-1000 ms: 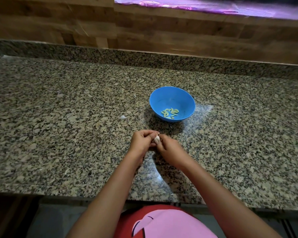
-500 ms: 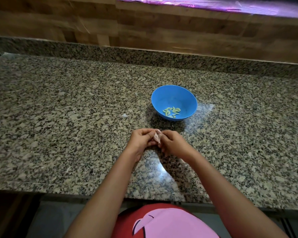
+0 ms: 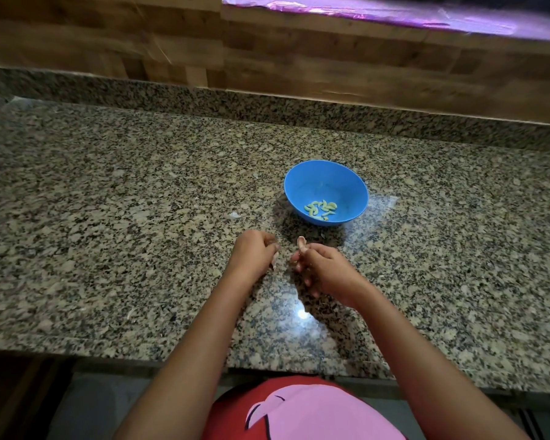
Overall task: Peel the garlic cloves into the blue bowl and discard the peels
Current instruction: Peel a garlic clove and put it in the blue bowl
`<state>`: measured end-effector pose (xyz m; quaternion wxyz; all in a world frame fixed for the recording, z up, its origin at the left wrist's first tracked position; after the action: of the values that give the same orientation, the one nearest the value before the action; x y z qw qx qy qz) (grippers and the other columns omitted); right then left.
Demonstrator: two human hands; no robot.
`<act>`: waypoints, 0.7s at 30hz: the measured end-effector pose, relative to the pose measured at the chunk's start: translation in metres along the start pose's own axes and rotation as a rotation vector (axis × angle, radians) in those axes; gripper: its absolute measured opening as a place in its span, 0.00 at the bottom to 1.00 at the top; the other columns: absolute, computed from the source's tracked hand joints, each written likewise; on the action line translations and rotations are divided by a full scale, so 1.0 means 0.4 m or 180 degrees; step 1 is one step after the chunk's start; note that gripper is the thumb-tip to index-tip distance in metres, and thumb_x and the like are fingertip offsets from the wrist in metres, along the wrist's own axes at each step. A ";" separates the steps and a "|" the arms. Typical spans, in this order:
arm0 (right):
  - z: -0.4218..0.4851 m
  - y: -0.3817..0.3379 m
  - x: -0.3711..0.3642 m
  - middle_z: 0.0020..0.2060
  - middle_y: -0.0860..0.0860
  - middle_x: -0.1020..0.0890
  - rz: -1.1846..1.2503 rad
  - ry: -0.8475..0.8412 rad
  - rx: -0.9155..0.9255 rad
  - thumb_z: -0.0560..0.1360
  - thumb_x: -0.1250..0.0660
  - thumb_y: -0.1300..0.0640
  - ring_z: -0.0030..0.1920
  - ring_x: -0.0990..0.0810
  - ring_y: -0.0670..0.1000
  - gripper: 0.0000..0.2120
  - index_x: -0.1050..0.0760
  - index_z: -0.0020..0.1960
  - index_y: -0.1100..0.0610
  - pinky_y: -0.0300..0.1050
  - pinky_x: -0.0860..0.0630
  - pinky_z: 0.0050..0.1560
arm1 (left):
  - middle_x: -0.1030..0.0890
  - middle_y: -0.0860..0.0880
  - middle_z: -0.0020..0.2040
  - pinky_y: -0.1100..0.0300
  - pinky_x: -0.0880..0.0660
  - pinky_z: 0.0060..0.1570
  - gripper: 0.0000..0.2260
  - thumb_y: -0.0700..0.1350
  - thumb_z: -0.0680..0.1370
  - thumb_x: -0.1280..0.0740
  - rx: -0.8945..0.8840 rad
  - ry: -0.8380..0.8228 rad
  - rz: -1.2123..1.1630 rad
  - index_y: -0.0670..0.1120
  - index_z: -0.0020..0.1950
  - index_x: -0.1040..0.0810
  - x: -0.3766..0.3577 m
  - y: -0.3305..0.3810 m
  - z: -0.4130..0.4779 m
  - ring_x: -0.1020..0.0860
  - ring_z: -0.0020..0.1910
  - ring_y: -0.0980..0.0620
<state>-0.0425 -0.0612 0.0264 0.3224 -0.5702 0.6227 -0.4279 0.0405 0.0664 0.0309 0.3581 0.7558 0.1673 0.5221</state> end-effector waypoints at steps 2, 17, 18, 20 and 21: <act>-0.008 -0.007 -0.003 0.34 0.49 0.26 0.0173 -0.0133 -0.0095 0.81 0.45 0.49 0.28 0.30 0.46 0.14 0.27 0.48 0.58 0.38 0.35 0.24 | 0.22 0.46 0.62 0.73 0.29 0.43 0.15 0.44 0.78 0.34 -0.0118 0.0107 -0.0067 0.42 0.64 0.24 0.006 0.012 -0.001 0.22 0.47 0.57; -0.025 -0.004 0.003 0.36 0.56 0.22 0.0141 0.0324 0.0457 0.77 0.35 0.60 0.26 0.26 0.46 0.07 0.24 0.47 0.64 0.38 0.31 0.23 | 0.18 0.45 0.38 0.57 0.24 0.37 0.05 0.36 0.73 0.30 -0.0049 -0.0499 -0.1994 0.44 0.39 0.19 -0.018 0.016 -0.022 0.21 0.38 0.49; -0.024 -0.003 0.003 0.36 0.56 0.22 0.0116 0.0306 0.0441 0.77 0.35 0.60 0.26 0.26 0.46 0.07 0.23 0.48 0.64 0.38 0.31 0.23 | 0.18 0.45 0.37 0.58 0.24 0.36 0.06 0.35 0.73 0.31 -0.0019 -0.0509 -0.2049 0.44 0.38 0.19 -0.017 0.013 -0.021 0.21 0.37 0.49; -0.019 -0.004 0.000 0.36 0.56 0.21 0.0102 0.0225 0.0388 0.77 0.35 0.59 0.27 0.25 0.47 0.08 0.23 0.48 0.65 0.38 0.30 0.23 | 0.19 0.45 0.36 0.62 0.25 0.33 0.06 0.34 0.74 0.32 0.0088 -0.0500 -0.2106 0.43 0.39 0.20 -0.016 0.008 -0.024 0.23 0.34 0.51; -0.017 -0.006 -0.002 0.36 0.56 0.21 0.0082 0.0189 0.0353 0.78 0.36 0.59 0.26 0.25 0.47 0.08 0.23 0.47 0.64 0.38 0.30 0.23 | 0.19 0.45 0.36 0.63 0.25 0.32 0.06 0.33 0.74 0.32 0.0132 -0.0502 -0.2123 0.42 0.39 0.20 -0.018 0.007 -0.024 0.23 0.34 0.51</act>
<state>-0.0475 -0.0593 0.0314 0.3404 -0.5305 0.6145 -0.4744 0.0286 0.0637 0.0301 0.5054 0.7046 0.3876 0.3127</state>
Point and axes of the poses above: each hand's wrist, its own z-axis towards the middle knuckle, its own x-axis out of the back of the hand, y = z × x, the point moved 1 cm from there along z, towards the middle knuckle
